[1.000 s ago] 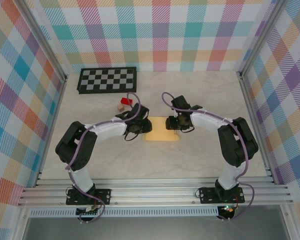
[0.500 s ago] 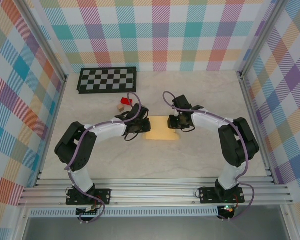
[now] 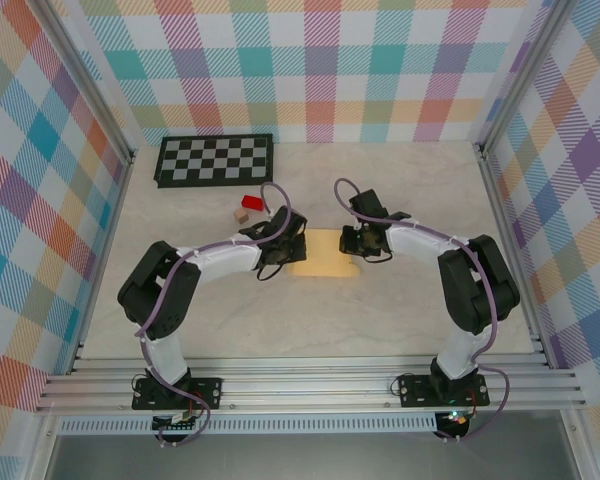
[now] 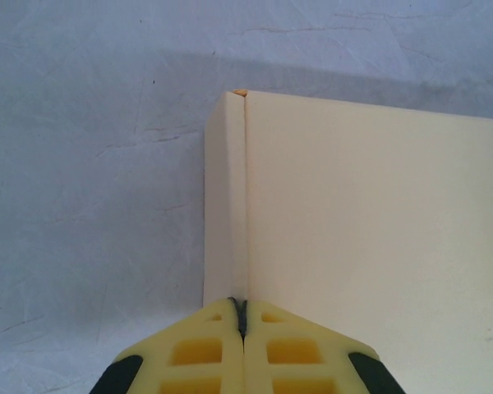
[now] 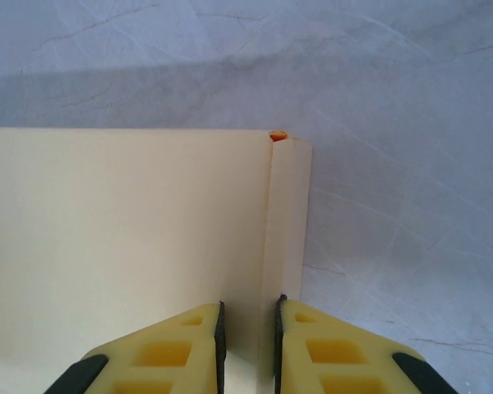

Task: Fold the paper box

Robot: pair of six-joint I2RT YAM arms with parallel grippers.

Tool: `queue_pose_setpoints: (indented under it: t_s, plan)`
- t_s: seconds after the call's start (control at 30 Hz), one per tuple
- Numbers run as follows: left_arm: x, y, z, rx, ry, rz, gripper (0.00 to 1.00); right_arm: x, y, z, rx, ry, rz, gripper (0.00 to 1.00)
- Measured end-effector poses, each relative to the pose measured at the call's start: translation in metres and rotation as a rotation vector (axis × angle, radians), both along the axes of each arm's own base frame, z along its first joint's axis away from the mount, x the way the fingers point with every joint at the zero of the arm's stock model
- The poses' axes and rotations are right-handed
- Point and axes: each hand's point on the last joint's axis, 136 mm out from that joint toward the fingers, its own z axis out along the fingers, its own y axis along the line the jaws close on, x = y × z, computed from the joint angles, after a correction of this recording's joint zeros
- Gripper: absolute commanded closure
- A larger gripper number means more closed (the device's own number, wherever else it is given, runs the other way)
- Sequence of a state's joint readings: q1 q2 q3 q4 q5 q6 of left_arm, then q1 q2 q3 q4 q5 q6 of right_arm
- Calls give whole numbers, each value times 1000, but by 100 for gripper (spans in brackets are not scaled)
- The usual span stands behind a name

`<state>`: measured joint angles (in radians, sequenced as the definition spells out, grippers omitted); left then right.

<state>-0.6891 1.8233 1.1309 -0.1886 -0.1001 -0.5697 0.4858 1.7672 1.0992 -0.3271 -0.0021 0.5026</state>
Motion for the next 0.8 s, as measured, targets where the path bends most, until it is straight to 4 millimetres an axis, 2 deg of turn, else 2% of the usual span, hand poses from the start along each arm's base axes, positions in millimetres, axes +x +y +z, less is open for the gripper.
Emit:
queue_pose_setpoints:
  t_s: [0.33,0.53,0.63,0.8]
  plan:
    - [1,5,2,10,28,3,83,1,0,2,-5,-10,-4,65]
    - [-5,18,6,14,84,-13,76,-8,0,8,-40,-1,89,56]
    - [-9,25,20,10,82,-14,75,-11,-2,28,-67,-53,179,55]
    - [-13,39,64,-39,8,3,75,-13,3,85,-100,-272,395,56]
